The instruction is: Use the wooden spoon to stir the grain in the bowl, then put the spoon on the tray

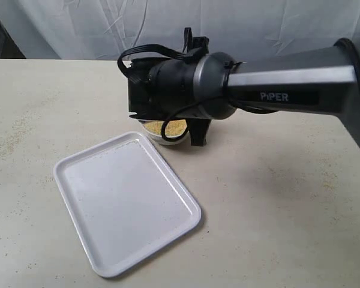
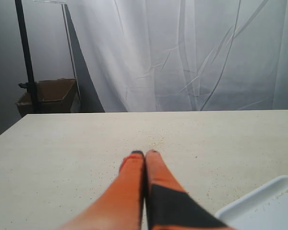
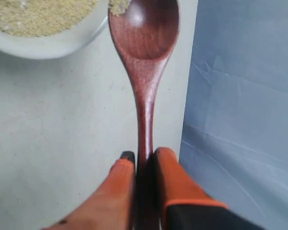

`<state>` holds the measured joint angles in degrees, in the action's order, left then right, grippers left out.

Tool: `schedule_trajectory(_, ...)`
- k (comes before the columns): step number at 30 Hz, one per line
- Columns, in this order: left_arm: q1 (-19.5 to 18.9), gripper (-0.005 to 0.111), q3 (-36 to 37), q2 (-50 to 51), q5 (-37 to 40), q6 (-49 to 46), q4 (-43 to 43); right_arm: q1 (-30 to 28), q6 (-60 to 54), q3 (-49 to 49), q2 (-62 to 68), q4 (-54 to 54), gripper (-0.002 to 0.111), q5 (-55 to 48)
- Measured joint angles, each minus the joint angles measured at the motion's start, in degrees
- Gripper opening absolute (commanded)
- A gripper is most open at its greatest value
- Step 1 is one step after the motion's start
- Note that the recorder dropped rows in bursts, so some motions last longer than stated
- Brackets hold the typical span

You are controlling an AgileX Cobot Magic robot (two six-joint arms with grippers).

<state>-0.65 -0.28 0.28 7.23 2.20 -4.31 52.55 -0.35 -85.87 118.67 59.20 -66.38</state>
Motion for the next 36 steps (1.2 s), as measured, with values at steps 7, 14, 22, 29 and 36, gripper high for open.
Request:
schedule_trajectory(7,0.0,0.0,0.0,0.0,0.0,0.0,0.0,1.03,-0.25,0.0,0.0,-0.39,-0.001,-1.33)
schedule_trajectory(14,0.0,0.0,0.0,0.0,0.0,0.0,0.0,2.28,-1.2,0.0,0.0,-1.17,-0.001,-0.62)
schedule_trajectory(22,0.0,0.0,0.0,0.0,0.0,0.0,0.0,2.18,3.15,0.0,0.0,-0.49,-0.001,-0.63)
schedule_trajectory(29,0.0,0.0,0.0,0.0,0.0,0.0,0.0,3.29,10.4,0.0,-1.59,-0.83,-0.001,-1.78)
schedule_trajectory(36,0.0,0.0,0.0,0.0,0.0,0.0,0.0,5.77,13.2,0.11,-11.58,-24.85,-0.001,13.0)
